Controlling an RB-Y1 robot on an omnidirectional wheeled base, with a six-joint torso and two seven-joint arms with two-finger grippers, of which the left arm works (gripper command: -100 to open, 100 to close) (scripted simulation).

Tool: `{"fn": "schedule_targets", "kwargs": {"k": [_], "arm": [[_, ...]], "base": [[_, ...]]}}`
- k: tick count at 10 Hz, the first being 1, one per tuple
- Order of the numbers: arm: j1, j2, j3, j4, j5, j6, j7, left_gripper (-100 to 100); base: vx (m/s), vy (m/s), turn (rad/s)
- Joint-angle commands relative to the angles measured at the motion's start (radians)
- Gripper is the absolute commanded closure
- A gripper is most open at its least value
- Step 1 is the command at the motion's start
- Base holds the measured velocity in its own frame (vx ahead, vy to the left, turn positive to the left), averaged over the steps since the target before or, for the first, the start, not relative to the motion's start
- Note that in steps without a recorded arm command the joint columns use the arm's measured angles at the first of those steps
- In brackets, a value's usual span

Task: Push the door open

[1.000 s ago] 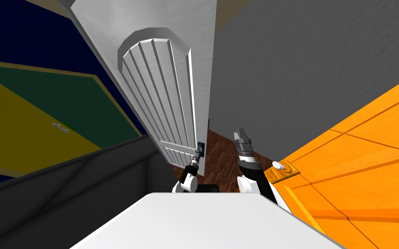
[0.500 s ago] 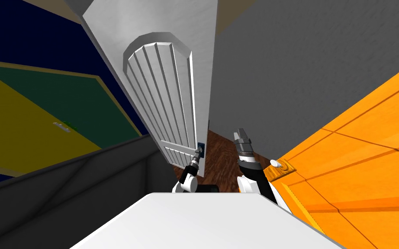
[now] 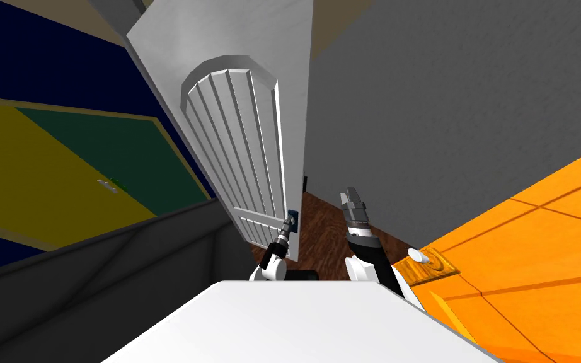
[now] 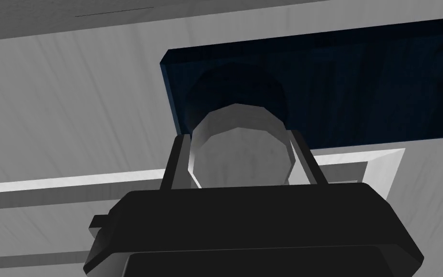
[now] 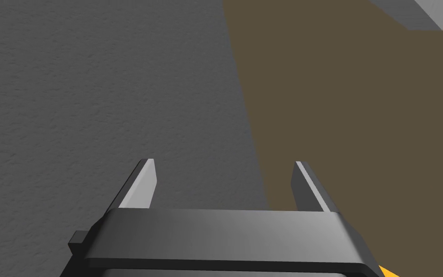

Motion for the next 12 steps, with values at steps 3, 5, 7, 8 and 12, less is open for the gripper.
{"fn": "schedule_targets", "kwargs": {"k": [3, 5, 7, 8, 12], "arm": [[0.003, 0.022, 0.021, -0.006, 0.006, -0.012, -0.009, 100], [0.014, 0.022, 0.008, -0.023, 0.019, -0.010, -0.017, -100], [0.032, 0.022, -0.006, -0.045, 0.034, -0.011, -0.030, -100], [0.042, 0.021, -0.014, -0.056, 0.042, -0.012, -0.037, -100], [0.068, 0.014, -0.035, -0.086, 0.064, -0.014, -0.056, -100]], "base": [[0.223, -0.069, 0.190], [-0.112, -0.001, 0.030], [-0.210, 0.018, 0.019], [-0.237, -0.008, 0.025], [-0.210, 0.000, 0.028]]}}
